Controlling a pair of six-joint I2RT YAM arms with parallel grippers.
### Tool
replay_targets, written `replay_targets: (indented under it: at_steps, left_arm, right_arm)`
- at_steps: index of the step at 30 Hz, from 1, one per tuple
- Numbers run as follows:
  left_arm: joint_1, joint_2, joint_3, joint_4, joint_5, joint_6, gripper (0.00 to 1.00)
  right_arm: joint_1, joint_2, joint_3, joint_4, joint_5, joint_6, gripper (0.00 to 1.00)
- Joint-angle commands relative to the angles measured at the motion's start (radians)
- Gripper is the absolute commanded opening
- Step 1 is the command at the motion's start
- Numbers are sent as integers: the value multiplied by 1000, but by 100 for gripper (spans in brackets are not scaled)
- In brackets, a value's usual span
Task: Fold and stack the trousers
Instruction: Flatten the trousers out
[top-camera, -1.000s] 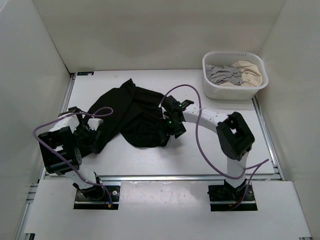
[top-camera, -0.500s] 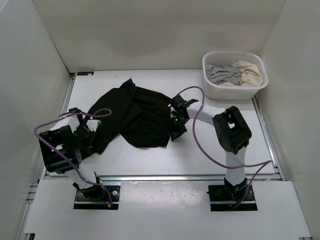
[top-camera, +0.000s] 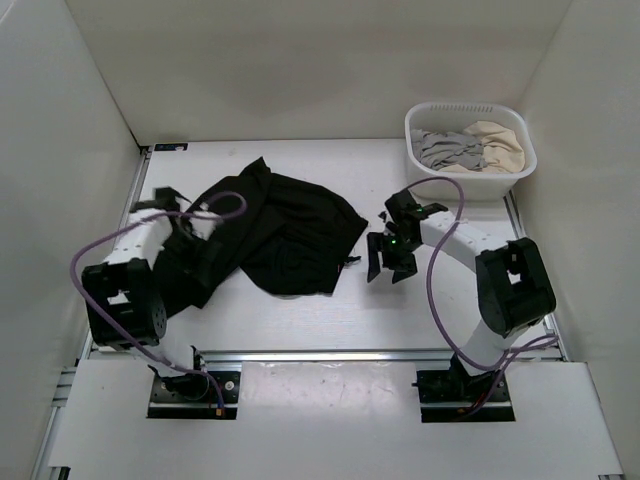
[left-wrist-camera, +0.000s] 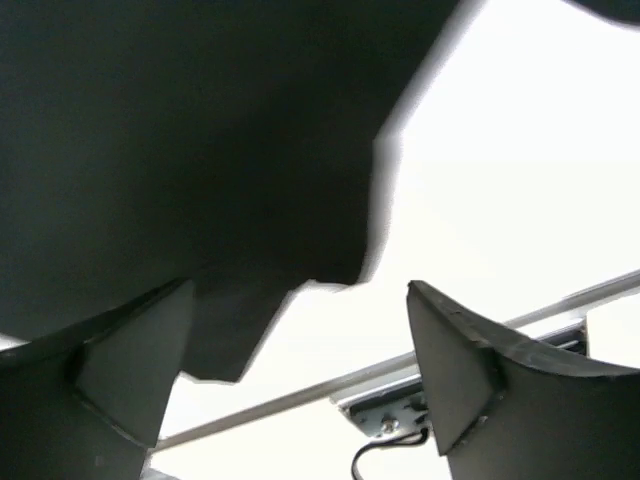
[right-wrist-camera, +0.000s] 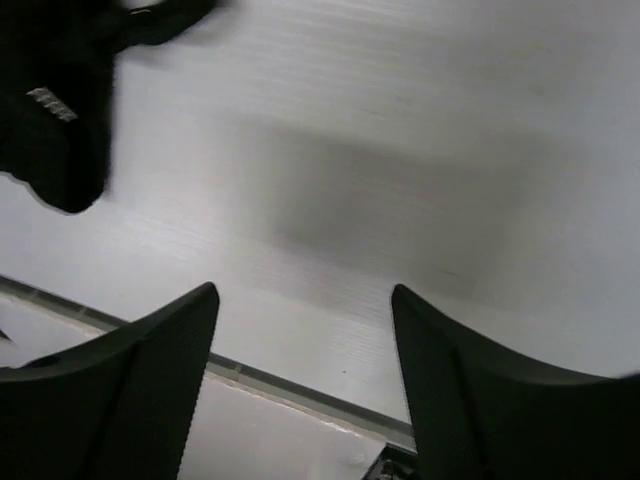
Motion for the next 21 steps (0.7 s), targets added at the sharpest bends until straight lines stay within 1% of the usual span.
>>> replay_targets:
  at_steps: [1,2,3,4,5,6,7,9,10,13,15,18,19,20,21]
  left_arm:
    - [-234,-83,-188,22,23,40,100]
    - [-276,-102,-230,65,-7,40,100]
    - [-307,-116,-267,114,-113,13,100]
    - [-324,-125,-321,162,-168,-7,100]
    - [-324,-136,-335,238,-213,-27,100]
    - [-324,-136,-344,259,-245,-44,100]
    - [-324,-136,-344,274,-283,-77,100]
    - [-324,-162,-344,283,-305,-113,100]
    - [-324,-162,-335,292,-331,-147,100]
    - [-324,-186,-346,311,-382,-159,100]
    - [-324,-186,-388,311,-364,-139,100]
    - [-324,-160,-456,329,-310,-129,100]
    - [-324,-160,-474,343,-310,-128,100]
    - [-324,-160,-509,381,-331,-116,100]
    - [-324,-160,-525,381,-342,-101,100]
  right_arm:
    - [103,-4,92,55,-32,40,78]
    - [122,17,109,75,-32,62,82]
    - [139,31,129,90,-32,86,85]
    - [171,51,153,90,-22,86,86]
    - [180,104,223,54,3,86,87]
    - [180,134,253,41,3,86,87]
    - [180,180,275,58,-40,76,87]
    - [190,212,298,76,-75,85,87]
    - [217,258,349,76,-75,71,86]
    - [246,362,454,-8,-75,49,85]
    - [255,416,463,-36,-97,49,81]
    - [256,426,463,-66,-78,49,80]
    - [256,435,463,-66,-78,49,80]
    - [256,444,463,-89,-91,40,78]
    - [256,444,463,-89,-91,25,78]
